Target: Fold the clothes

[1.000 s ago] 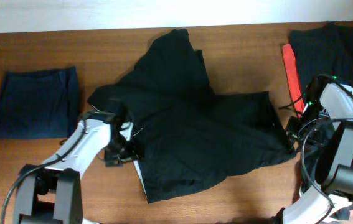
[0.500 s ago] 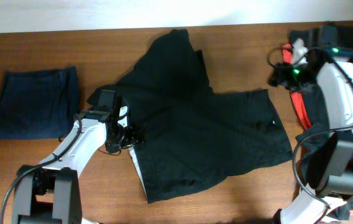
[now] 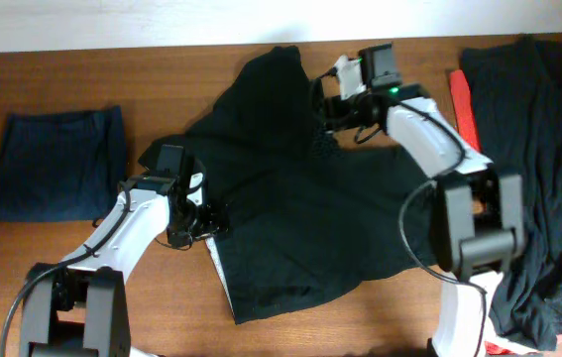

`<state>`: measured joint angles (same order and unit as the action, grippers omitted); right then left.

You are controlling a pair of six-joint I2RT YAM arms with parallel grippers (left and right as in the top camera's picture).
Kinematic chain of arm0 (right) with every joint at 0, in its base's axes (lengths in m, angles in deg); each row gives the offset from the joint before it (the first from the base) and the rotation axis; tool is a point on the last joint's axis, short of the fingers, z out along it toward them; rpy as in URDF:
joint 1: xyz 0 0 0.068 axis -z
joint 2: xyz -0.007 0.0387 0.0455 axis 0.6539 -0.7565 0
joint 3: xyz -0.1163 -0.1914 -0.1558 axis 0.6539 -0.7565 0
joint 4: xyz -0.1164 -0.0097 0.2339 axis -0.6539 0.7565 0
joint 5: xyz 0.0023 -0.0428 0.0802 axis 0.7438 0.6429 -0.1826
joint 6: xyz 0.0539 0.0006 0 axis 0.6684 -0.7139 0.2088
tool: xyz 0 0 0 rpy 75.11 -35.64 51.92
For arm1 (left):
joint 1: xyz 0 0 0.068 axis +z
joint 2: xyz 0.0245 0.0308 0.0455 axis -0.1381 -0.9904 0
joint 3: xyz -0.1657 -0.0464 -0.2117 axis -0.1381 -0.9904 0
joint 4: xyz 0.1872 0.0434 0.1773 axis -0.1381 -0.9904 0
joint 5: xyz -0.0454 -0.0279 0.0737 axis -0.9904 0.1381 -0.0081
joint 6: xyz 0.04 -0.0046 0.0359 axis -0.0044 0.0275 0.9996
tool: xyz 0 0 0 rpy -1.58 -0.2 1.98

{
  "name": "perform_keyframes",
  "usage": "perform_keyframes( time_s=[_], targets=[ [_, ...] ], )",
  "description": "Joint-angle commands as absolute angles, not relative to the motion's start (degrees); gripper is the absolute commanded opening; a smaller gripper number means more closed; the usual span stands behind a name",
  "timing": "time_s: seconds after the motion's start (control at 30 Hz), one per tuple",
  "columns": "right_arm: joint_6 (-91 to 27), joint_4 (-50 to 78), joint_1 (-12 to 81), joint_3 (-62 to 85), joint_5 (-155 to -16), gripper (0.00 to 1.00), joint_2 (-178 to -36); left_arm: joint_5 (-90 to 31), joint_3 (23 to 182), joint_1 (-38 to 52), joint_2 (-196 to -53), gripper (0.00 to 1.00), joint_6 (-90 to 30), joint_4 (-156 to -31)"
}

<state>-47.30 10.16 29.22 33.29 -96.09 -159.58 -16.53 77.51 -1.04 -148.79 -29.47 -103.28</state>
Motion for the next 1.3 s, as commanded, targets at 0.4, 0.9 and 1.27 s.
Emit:
perform_keyframes(
  time_s=[0.4, 0.9, 1.27],
  targets=[
    [-40.8, 32.4, 27.4, 33.6, -93.2, 0.04, -163.8, -16.7, 78.0, -0.9, -149.2, 0.78, -30.2, -103.5],
    [-41.2, 22.3, 35.2, 46.8, -88.2, 0.60, -159.1, -16.7, 78.0, -0.9, -149.2, 0.78, -30.2, -103.5],
    [-40.8, 20.7, 35.5, 46.7, -88.1, 0.59, -167.9, -16.7, 78.0, -0.9, -149.2, 0.78, -30.2, -103.5]
  ],
)
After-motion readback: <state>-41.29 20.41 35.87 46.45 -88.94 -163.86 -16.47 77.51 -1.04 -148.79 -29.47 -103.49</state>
